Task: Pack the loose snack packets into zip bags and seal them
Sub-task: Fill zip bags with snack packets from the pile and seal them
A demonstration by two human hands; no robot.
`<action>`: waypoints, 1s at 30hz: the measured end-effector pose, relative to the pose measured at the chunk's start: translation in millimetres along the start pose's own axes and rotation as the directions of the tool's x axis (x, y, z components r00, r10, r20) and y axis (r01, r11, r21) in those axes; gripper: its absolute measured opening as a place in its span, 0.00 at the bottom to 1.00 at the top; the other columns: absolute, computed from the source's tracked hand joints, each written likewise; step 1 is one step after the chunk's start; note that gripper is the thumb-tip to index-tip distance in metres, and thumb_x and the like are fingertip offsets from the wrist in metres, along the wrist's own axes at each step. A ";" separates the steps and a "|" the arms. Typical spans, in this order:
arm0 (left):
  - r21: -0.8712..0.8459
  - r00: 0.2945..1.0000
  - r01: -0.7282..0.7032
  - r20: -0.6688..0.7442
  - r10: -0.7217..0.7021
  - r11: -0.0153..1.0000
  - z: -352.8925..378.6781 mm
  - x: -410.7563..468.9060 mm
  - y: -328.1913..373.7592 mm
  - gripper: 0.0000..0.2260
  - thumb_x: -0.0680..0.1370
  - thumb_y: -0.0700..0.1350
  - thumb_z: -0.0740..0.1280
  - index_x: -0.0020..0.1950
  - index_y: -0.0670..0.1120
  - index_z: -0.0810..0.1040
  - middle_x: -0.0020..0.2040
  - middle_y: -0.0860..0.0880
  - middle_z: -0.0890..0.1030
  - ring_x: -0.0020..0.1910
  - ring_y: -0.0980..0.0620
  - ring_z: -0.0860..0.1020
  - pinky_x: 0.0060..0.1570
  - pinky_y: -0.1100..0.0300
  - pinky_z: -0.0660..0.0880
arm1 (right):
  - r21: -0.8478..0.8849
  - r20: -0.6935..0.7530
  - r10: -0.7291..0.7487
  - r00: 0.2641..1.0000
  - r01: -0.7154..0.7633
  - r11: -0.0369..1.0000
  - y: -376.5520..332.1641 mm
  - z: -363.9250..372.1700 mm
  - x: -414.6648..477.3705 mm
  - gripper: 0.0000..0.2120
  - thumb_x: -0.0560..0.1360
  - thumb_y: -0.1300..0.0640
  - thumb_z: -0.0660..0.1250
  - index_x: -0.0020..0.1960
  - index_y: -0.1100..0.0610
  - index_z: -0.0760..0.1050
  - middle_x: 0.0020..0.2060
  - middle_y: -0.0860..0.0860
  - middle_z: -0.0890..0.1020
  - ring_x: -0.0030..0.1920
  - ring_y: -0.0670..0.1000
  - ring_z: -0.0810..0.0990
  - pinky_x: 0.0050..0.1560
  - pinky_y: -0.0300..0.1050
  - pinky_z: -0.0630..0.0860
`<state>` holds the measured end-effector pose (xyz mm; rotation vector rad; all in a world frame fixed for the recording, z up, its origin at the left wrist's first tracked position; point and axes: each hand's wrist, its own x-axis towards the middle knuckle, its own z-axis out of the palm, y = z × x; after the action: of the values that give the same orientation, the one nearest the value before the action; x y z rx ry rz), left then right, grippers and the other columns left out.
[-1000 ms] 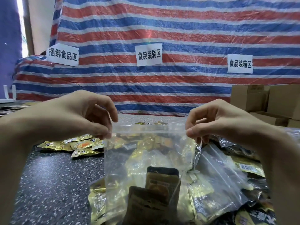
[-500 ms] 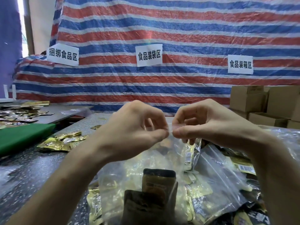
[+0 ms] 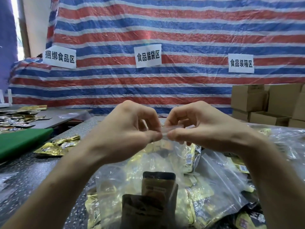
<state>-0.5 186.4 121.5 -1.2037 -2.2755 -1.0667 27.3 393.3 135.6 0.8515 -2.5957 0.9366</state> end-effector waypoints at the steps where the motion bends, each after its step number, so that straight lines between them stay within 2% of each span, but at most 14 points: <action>1: 0.002 1.000 0.001 -0.011 -0.001 1.000 1.7 -0.2 0.6 0.04 0.72 0.46 0.74 0.37 0.51 0.83 0.34 0.54 0.82 0.33 0.58 0.79 0.31 0.67 0.73 | -0.001 0.003 -0.007 1.000 0.007 1.000 -0.7 0.8 0.2 0.03 0.75 0.55 0.73 0.45 0.55 0.82 0.40 0.56 0.84 0.38 0.57 0.81 0.38 0.54 0.78; 3: 0.010 0.999 0.002 -0.032 -0.002 1.000 3.9 0.1 2.5 0.03 0.72 0.48 0.74 0.38 0.53 0.84 0.33 0.55 0.82 0.32 0.57 0.79 0.30 0.67 0.73 | 0.000 -0.008 -0.019 1.000 0.019 1.000 -1.9 0.1 -0.8 0.03 0.76 0.55 0.74 0.45 0.55 0.82 0.40 0.58 0.83 0.40 0.62 0.80 0.39 0.60 0.77; 7: 0.059 0.997 0.042 0.062 -0.046 0.997 -4.6 -1.0 2.7 0.04 0.71 0.53 0.73 0.40 0.53 0.84 0.38 0.59 0.84 0.38 0.59 0.80 0.36 0.66 0.76 | -0.009 -0.013 -0.010 1.000 0.010 1.000 -3.8 -5.4 -5.5 0.03 0.74 0.58 0.73 0.41 0.54 0.82 0.37 0.59 0.82 0.36 0.59 0.77 0.36 0.56 0.75; 10: 0.077 0.996 0.059 0.061 -0.063 0.995 -8.2 -2.1 1.8 0.03 0.73 0.47 0.74 0.39 0.53 0.84 0.38 0.59 0.84 0.39 0.60 0.80 0.38 0.67 0.74 | -0.041 -0.032 0.006 0.999 -0.007 0.999 -6.5 -2.3 -3.3 0.05 0.71 0.55 0.71 0.38 0.54 0.81 0.35 0.62 0.81 0.33 0.59 0.75 0.36 0.60 0.74; 12: 0.115 0.999 0.044 0.010 -0.046 0.992 -5.3 -2.7 2.0 0.05 0.73 0.43 0.74 0.38 0.52 0.84 0.36 0.59 0.83 0.39 0.60 0.80 0.36 0.68 0.74 | -0.054 -0.010 0.027 1.000 -0.027 0.998 -9.4 3.7 -0.3 0.05 0.71 0.55 0.71 0.38 0.55 0.80 0.34 0.58 0.81 0.33 0.54 0.76 0.37 0.56 0.75; 13: 0.132 0.999 0.041 -0.009 -0.040 0.990 -3.7 -2.6 2.7 0.06 0.73 0.42 0.74 0.38 0.51 0.84 0.36 0.58 0.83 0.38 0.59 0.80 0.36 0.64 0.75 | -0.053 0.012 0.034 0.999 -0.033 0.998 -11.0 6.2 0.8 0.04 0.72 0.56 0.72 0.39 0.55 0.81 0.36 0.58 0.82 0.34 0.53 0.77 0.37 0.54 0.76; 15: 0.144 0.999 0.040 -0.020 -0.038 0.989 -2.0 -1.9 3.7 0.05 0.73 0.43 0.75 0.38 0.52 0.84 0.35 0.57 0.83 0.38 0.58 0.80 0.37 0.58 0.77 | -0.054 0.032 0.023 0.999 -0.022 0.998 -12.8 8.8 1.8 0.03 0.74 0.59 0.72 0.42 0.56 0.81 0.39 0.60 0.83 0.35 0.56 0.77 0.38 0.55 0.75; 17: 0.129 0.999 0.053 0.004 -0.054 0.990 -4.3 -1.4 3.2 0.04 0.73 0.46 0.75 0.38 0.53 0.85 0.35 0.58 0.83 0.37 0.59 0.80 0.38 0.58 0.76 | -0.060 0.017 0.003 1.000 -0.002 0.998 -13.0 7.9 1.7 0.03 0.75 0.60 0.72 0.42 0.56 0.81 0.39 0.64 0.81 0.37 0.62 0.77 0.37 0.60 0.73; 19: 0.070 0.992 0.094 0.079 -0.099 0.993 -10.2 -2.5 2.4 0.03 0.72 0.50 0.74 0.40 0.53 0.85 0.37 0.58 0.84 0.39 0.59 0.81 0.40 0.59 0.78 | -0.038 0.005 -0.015 1.000 0.016 0.999 -12.6 6.1 0.9 0.03 0.74 0.60 0.72 0.41 0.55 0.81 0.37 0.66 0.78 0.36 0.64 0.75 0.34 0.58 0.70; 22: 0.046 0.986 0.118 0.116 -0.123 0.992 -20.5 -4.6 -1.0 0.04 0.71 0.51 0.75 0.40 0.51 0.85 0.37 0.56 0.85 0.38 0.56 0.82 0.41 0.58 0.79 | -0.030 -0.016 -0.024 1.000 0.024 0.999 -10.7 3.7 -0.5 0.06 0.73 0.63 0.73 0.38 0.55 0.80 0.34 0.62 0.77 0.32 0.57 0.71 0.33 0.50 0.67; 25: 0.035 0.988 0.134 0.071 -0.136 0.990 -23.0 -5.4 -2.6 0.03 0.72 0.45 0.76 0.38 0.50 0.85 0.37 0.54 0.85 0.38 0.55 0.83 0.43 0.55 0.81 | -0.052 -0.006 0.014 1.000 -0.014 0.999 -8.6 3.7 -0.5 0.06 0.74 0.59 0.73 0.39 0.52 0.81 0.35 0.56 0.81 0.34 0.51 0.76 0.34 0.47 0.72; 28: 0.069 0.990 0.130 0.040 -0.133 0.989 -19.0 -4.3 -1.3 0.05 0.71 0.43 0.77 0.36 0.50 0.85 0.35 0.53 0.84 0.37 0.55 0.82 0.43 0.52 0.80 | -0.065 -0.007 0.032 0.999 -0.032 0.997 -9.2 6.4 0.2 0.05 0.75 0.54 0.74 0.41 0.52 0.81 0.37 0.53 0.83 0.37 0.55 0.81 0.35 0.43 0.75; 30: 0.062 0.992 0.116 0.042 -0.119 0.991 -17.2 -3.5 -0.7 0.05 0.71 0.43 0.77 0.37 0.50 0.85 0.35 0.53 0.84 0.36 0.55 0.82 0.42 0.51 0.80 | -0.062 -0.007 0.014 1.000 -0.015 0.998 -11.9 8.1 0.7 0.05 0.75 0.53 0.74 0.42 0.52 0.81 0.38 0.55 0.83 0.40 0.60 0.80 0.37 0.49 0.76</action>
<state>0.3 171.3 130.3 -1.0937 -2.4217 -1.0142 33.6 380.3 135.7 0.8130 -2.6140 0.8568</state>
